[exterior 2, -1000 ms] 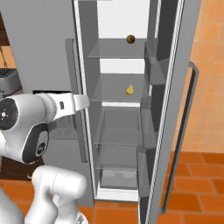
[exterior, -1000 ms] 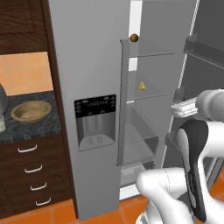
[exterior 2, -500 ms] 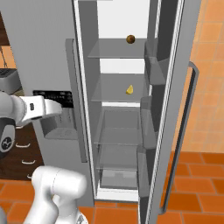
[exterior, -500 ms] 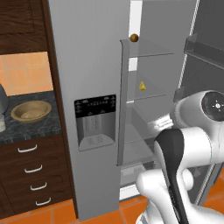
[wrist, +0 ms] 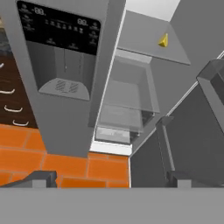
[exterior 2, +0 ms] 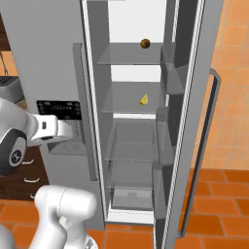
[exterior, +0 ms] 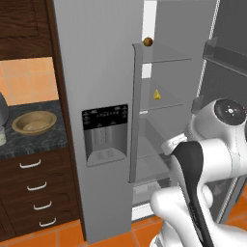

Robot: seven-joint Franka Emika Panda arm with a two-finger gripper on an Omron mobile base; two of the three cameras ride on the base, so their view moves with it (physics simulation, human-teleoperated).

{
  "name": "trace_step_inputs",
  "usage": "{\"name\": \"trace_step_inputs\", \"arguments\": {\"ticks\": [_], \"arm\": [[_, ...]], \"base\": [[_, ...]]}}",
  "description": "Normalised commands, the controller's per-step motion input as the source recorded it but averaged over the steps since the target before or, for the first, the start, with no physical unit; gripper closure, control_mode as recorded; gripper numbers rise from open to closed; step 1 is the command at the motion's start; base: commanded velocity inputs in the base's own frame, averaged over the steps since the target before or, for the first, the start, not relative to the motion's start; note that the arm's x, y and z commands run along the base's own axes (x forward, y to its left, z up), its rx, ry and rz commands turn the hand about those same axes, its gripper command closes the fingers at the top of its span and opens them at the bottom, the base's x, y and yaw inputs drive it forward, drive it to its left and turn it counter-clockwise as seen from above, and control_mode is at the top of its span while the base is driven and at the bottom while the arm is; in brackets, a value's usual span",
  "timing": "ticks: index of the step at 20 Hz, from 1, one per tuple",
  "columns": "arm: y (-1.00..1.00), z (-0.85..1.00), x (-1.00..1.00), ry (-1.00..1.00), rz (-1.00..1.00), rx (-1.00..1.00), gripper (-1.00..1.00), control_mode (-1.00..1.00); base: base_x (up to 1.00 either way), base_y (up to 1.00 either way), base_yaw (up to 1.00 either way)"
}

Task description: Grab a lemon wedge from the fridge and one ice cube from the ice bowl, and put them in the glass of lemonade.

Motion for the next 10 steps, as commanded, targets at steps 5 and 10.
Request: {"name": "trace_step_inputs", "arguments": {"ticks": [5,10], "arm": [[-0.10,-0.30,-0.16,-0.01,0.00,0.03,-1.00,-1.00],[0.00,-0.07,-0.01,-0.01,0.00,0.00,-1.00,-1.00]], "base": [[0.00,0.00,0.00],[0.00,0.00,0.00]]}}
